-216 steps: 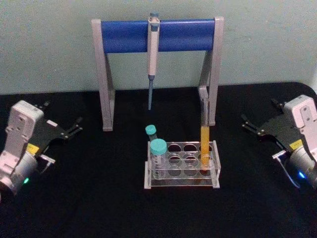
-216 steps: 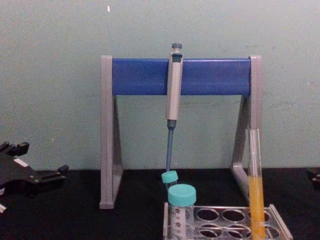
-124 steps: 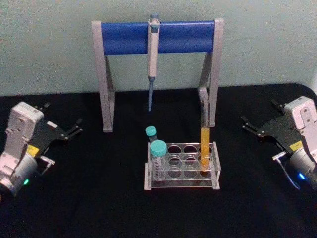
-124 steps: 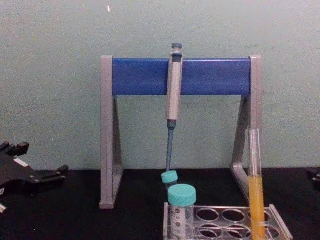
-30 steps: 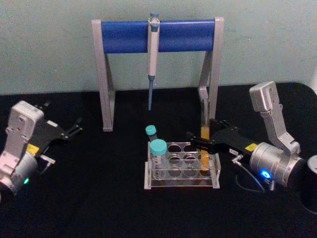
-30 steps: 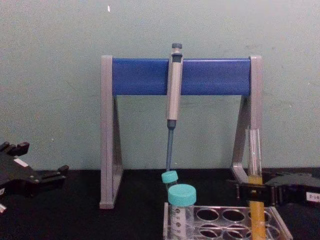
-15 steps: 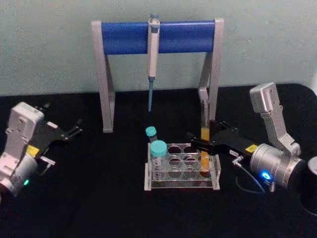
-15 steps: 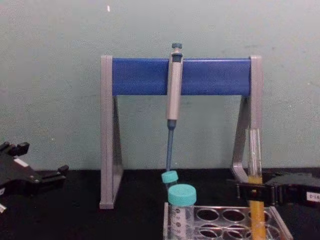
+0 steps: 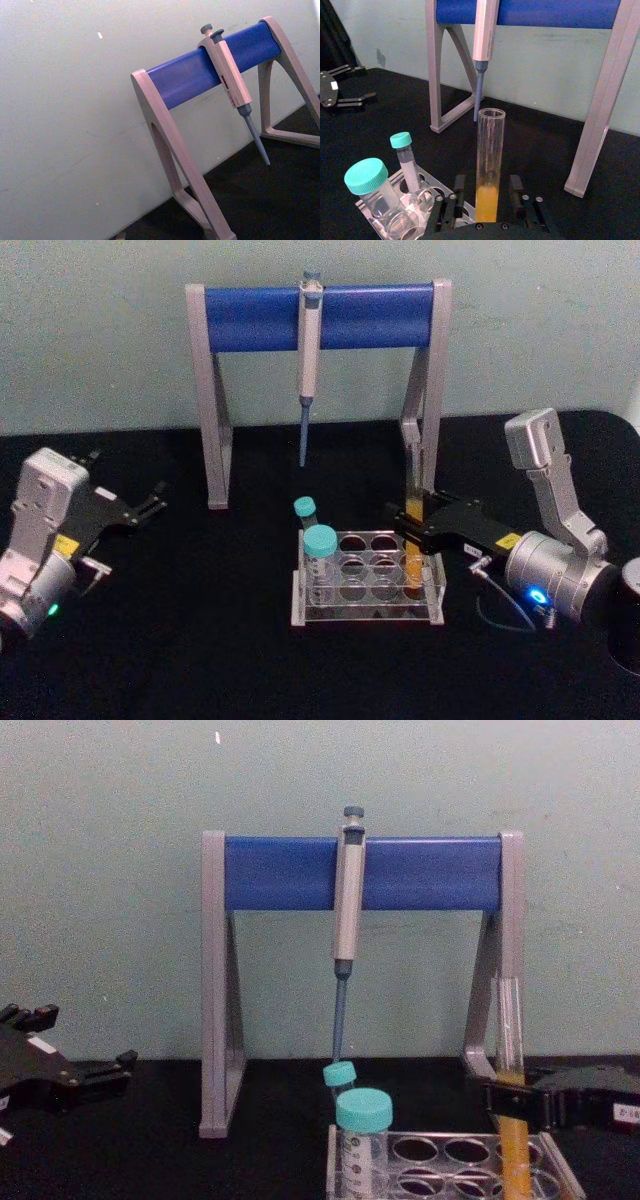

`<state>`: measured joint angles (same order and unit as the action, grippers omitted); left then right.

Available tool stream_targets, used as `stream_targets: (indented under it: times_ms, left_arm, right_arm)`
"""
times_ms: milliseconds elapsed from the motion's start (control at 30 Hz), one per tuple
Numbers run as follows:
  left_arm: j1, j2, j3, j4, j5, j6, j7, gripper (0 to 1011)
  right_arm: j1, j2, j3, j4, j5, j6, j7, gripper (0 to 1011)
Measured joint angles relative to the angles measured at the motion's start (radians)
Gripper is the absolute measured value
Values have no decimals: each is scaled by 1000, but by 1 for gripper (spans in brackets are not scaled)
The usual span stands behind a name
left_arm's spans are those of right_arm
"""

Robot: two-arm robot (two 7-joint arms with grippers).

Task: Pick up the test tube from the test tube rack, shake it, then place it back into the test tube rack.

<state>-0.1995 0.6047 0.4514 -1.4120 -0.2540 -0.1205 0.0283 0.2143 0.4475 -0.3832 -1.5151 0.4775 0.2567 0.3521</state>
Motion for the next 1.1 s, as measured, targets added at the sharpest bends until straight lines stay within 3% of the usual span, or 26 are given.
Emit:
stream_targets:
  times_ms: [367, 833, 1100]
  left_arm:
    - [0, 0, 0, 0, 0, 0, 0, 1002]
    - [0, 0, 0, 0, 0, 0, 0, 1001]
    - [0, 0, 0, 0, 0, 0, 0, 1001]
  right_arm:
    - [0, 0, 0, 0, 0, -1, 0, 238]
    - [0, 0, 0, 0, 0, -1, 0, 227]
    - [-11, 6, -3, -12, -17, -40, 11, 227]
